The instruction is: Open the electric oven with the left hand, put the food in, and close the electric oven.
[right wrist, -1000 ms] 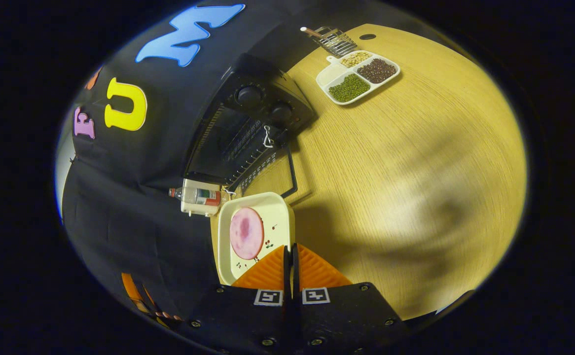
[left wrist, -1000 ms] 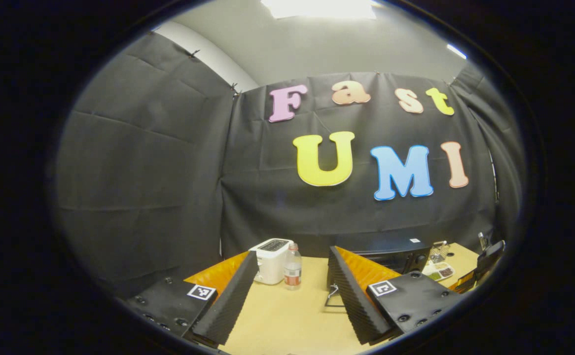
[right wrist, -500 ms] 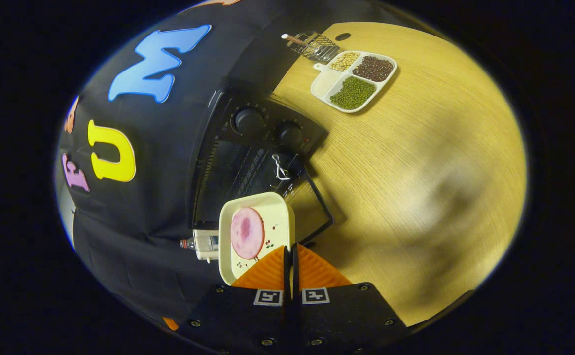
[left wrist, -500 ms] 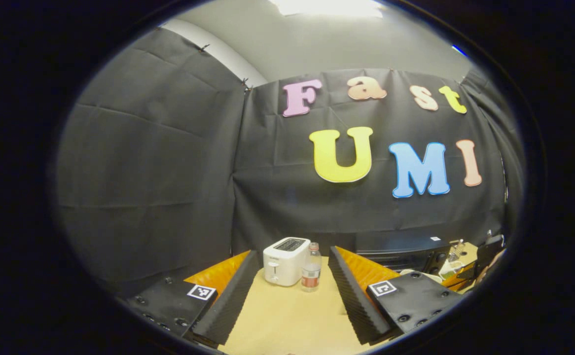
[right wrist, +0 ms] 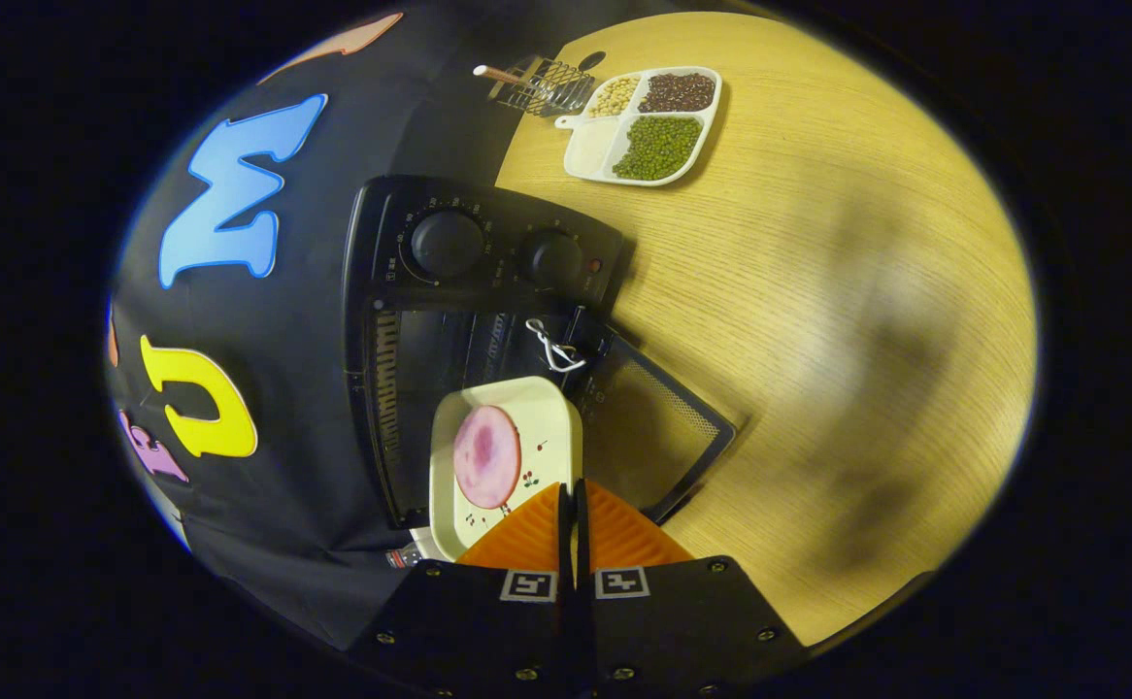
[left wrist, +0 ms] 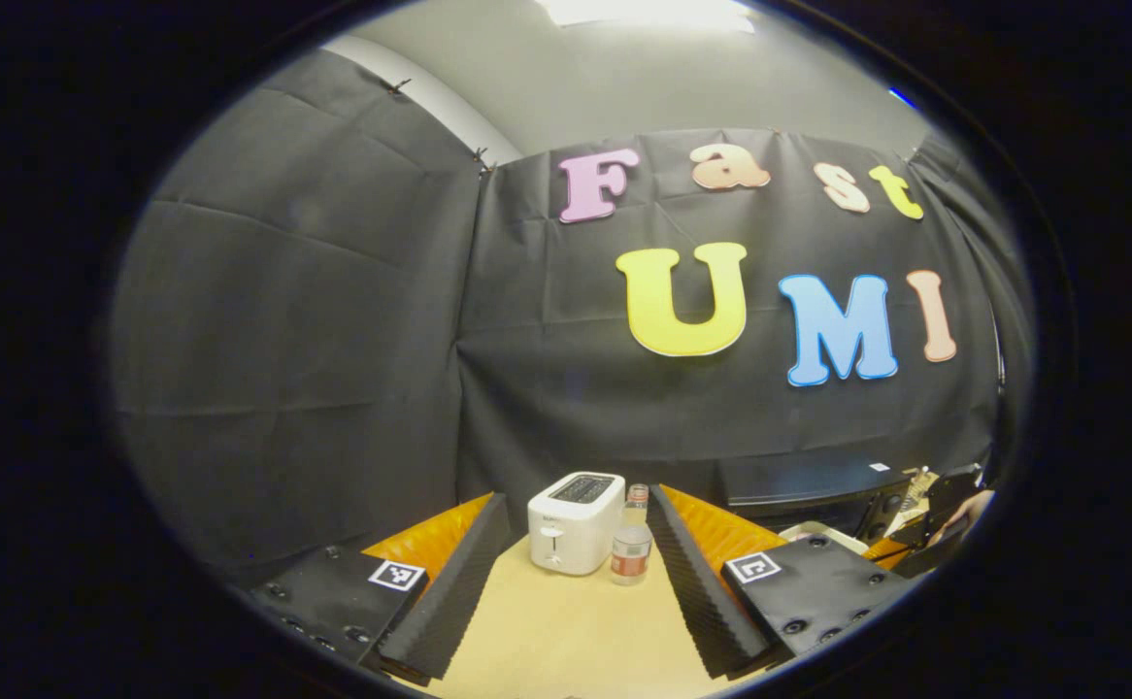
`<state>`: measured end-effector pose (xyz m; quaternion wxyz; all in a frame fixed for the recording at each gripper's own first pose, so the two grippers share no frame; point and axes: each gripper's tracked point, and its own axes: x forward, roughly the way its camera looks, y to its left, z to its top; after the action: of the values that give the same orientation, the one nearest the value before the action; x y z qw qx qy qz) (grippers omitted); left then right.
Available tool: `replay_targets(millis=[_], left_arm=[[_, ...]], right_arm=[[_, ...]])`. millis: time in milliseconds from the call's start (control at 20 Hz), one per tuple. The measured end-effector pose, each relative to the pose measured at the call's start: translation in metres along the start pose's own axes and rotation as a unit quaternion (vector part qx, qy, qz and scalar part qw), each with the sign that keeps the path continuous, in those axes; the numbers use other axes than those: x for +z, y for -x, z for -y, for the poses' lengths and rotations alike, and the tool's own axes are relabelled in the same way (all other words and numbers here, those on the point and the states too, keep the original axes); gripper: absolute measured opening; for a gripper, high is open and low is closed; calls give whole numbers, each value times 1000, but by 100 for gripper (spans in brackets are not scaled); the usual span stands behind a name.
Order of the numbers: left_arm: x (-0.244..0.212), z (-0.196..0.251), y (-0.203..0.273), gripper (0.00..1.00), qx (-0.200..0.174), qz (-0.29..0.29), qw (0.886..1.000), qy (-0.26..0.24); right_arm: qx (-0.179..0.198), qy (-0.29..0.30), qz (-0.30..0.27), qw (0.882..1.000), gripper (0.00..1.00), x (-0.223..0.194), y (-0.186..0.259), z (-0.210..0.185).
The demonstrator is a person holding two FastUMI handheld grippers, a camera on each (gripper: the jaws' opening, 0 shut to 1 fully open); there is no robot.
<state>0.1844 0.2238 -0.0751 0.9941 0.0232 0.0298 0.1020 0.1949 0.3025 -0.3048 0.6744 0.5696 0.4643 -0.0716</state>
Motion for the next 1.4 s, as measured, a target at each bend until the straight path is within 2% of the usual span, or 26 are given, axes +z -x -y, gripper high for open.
replay_targets(millis=[400, 450, 550, 800, 900, 1000, 1050, 1100, 1150, 1250, 1350, 1400], left_arm=[[-13, -39, -16, 100, 17, -14, 1000, -4], [-13, -43, -16, 97, 19, -14, 1000, -6], [-15, -48, -17, 100, 23, -18, 1000, -9], [-18, -59, -15, 100, 37, -25, 999, -14], [-22, -58, -13, 100, 39, -35, 998, -20], [-20, -56, -13, 100, 36, -36, 998, -28], [-17, -54, -14, 100, 35, -34, 998, -31], [-14, -51, -13, 97, 32, -31, 999, -32], [-11, -47, -13, 100, 28, -28, 999, -30], [-11, -32, -16, 90, 15, -27, 999, -28], [-9, -16, -15, 93, 3, -24, 999, -26], [-8, -7, -14, 97, -5, -23, 999, -23]], right_arm=[[13, -72, 58, 996, 1, 10, -39, -30], [14, -77, 69, 995, 0, 13, -42, -33], [19, -89, 86, 992, 1, 20, -50, -41], [29, -104, 94, 990, 2, 25, -67, -52], [54, -113, 90, 988, 4, 22, -70, -63], [82, -115, 76, 987, 12, 16, -69, -72], [96, -114, 73, 986, 13, 12, -67, -77], [107, -115, 67, 985, 21, 11, -63, -81], [117, -114, 64, 984, 27, 9, -57, -83], [131, -98, 55, 985, 60, 6, -49, -85], [135, -71, 44, 987, 98, -1, -38, -84], [136, -59, 39, 988, 97, -4, -33, -85]])
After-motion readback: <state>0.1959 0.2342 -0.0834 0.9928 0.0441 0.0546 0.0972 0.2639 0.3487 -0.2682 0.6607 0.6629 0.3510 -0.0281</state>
